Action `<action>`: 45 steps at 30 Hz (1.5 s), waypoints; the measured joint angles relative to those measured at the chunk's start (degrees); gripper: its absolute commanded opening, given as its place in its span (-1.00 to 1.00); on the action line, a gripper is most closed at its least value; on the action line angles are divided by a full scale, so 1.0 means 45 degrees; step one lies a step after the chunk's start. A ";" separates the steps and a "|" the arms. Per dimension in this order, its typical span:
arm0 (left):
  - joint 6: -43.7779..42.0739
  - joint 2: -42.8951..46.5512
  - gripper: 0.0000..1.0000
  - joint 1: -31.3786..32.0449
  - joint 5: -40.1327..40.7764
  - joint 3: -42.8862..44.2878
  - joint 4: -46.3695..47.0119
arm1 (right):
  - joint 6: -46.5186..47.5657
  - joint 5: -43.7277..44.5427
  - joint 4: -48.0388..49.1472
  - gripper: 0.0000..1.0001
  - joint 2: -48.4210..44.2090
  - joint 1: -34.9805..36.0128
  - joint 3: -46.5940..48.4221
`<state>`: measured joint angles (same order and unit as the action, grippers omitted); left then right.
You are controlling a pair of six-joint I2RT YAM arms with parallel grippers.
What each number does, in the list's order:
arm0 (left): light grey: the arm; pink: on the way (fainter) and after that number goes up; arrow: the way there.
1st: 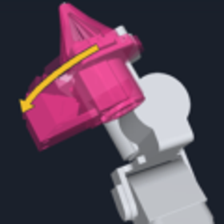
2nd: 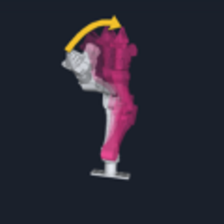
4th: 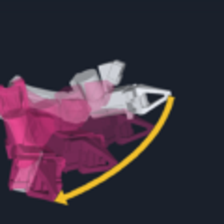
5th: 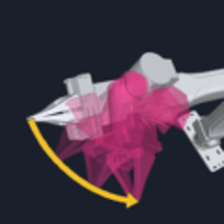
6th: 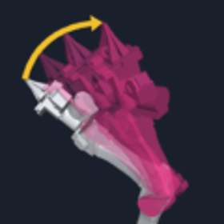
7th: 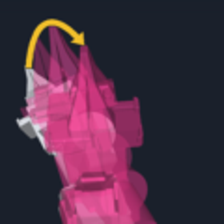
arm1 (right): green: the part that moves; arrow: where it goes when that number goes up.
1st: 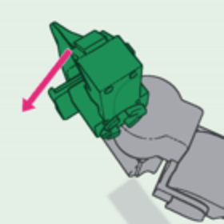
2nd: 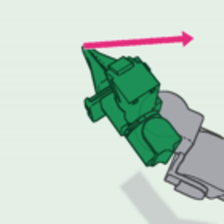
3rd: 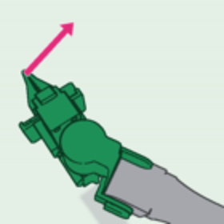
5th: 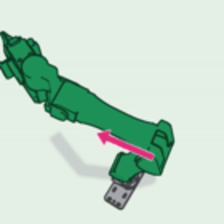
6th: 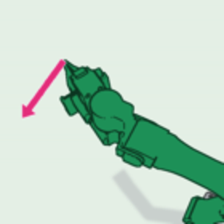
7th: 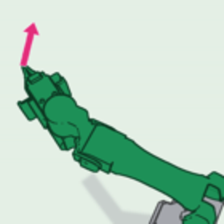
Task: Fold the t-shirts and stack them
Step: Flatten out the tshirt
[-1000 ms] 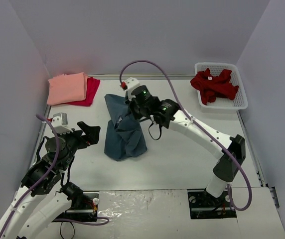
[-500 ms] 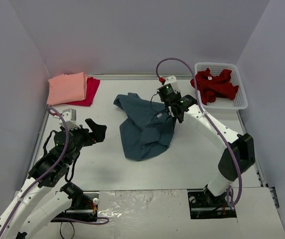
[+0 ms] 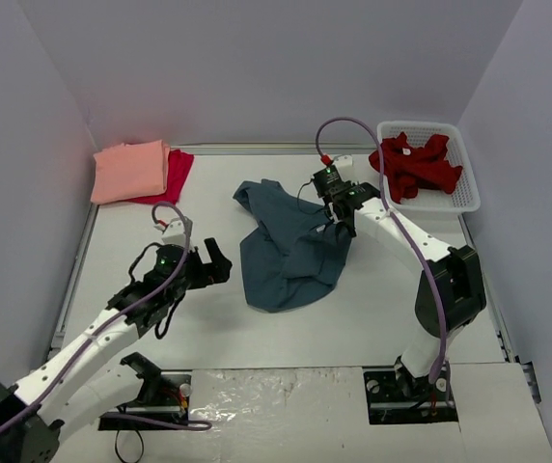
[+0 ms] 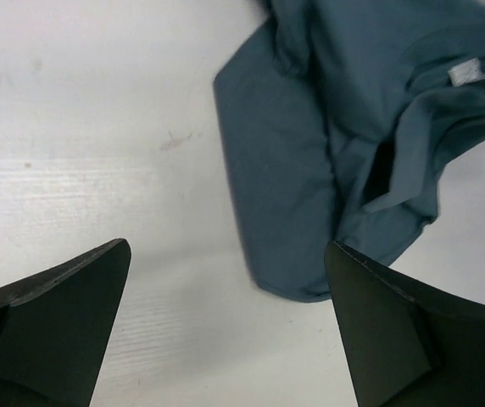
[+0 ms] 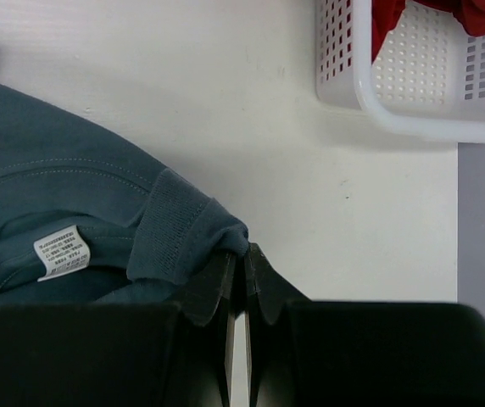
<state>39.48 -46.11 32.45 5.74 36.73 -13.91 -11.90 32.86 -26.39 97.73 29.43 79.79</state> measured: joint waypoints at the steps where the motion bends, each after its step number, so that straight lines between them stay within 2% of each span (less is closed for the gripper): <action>1: 0.0049 -0.0432 0.83 0.0000 -0.0165 -0.0330 0.0345 | -0.0010 -0.0092 0.0000 -1.00 0.0000 0.0000 0.0000; 5: 0.0223 -0.1797 0.38 0.0000 -0.0661 -0.1224 0.1234 | -0.0015 -0.0359 0.0000 -1.00 0.0005 0.0000 0.0000; 18: 0.0350 -0.5707 0.33 0.0000 -0.1088 -0.1263 0.4789 | -0.0010 -0.0729 0.0151 -1.00 0.0097 0.0000 -0.0520; 26: 0.0724 -0.7660 0.18 0.0000 -0.1617 -0.1263 0.6659 | -0.0005 -0.0874 0.0432 -1.00 0.0097 0.0000 -0.0641; 30: 0.0933 -0.8398 -0.08 0.0000 -0.2040 -0.1263 0.7475 | -0.0010 -0.0889 0.0486 -1.00 0.0204 0.0000 -0.0699; 35: 0.1166 -0.9248 -0.17 -0.0010 -0.2579 -0.1185 0.8782 | -0.0010 -0.0933 0.0529 -1.00 0.0447 0.0000 -0.0772; 39: 0.1316 -0.9874 -0.47 -0.0010 -0.2934 -0.0971 0.9413 | -0.0010 -0.0933 0.0578 -1.00 0.0495 0.0000 -0.0782; 41: 0.1399 -1.0122 -0.87 -0.0010 -0.3118 -0.0884 0.9593 | -0.0010 -0.0942 0.0588 -1.00 0.0495 0.0000 -0.0782; 42: 0.1389 -1.0239 -0.95 -0.0010 -0.3230 -0.0821 0.9573 | -0.0010 -0.0942 0.0588 -1.00 0.0495 0.0000 -0.0782; 45: 0.1326 -1.0414 -0.95 -0.0010 -0.3468 -0.0651 0.9505 | -0.0010 -0.0952 0.0588 -1.00 0.0500 -0.0005 -0.0782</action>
<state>45.45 -92.97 32.40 -9.87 33.80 28.86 -11.94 28.58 -23.75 99.98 29.41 76.27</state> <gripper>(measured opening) 0.036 0.012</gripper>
